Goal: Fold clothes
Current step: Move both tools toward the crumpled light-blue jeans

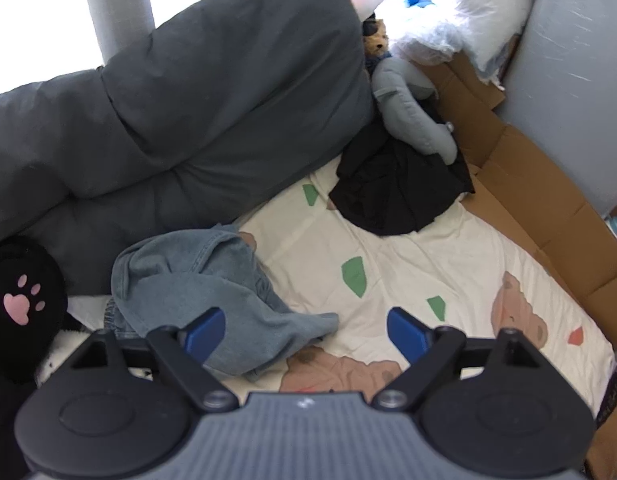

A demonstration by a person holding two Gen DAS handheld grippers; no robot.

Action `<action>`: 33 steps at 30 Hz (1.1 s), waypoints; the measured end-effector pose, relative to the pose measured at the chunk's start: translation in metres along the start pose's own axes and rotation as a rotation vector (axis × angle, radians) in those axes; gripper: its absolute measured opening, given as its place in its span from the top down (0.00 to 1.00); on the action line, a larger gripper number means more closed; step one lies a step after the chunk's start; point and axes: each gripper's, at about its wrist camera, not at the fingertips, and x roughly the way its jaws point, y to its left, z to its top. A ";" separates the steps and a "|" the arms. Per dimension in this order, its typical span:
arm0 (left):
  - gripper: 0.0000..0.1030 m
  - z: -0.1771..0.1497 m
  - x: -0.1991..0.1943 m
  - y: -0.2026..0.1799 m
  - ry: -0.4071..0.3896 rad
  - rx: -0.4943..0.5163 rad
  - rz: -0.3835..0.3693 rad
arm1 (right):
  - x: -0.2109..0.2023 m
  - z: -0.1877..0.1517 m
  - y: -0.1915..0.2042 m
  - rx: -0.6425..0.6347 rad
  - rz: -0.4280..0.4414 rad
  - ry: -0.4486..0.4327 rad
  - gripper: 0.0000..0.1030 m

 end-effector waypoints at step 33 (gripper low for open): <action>0.25 -0.032 0.100 0.134 0.022 -0.316 0.220 | 0.183 -0.006 0.081 -0.385 0.292 0.115 0.08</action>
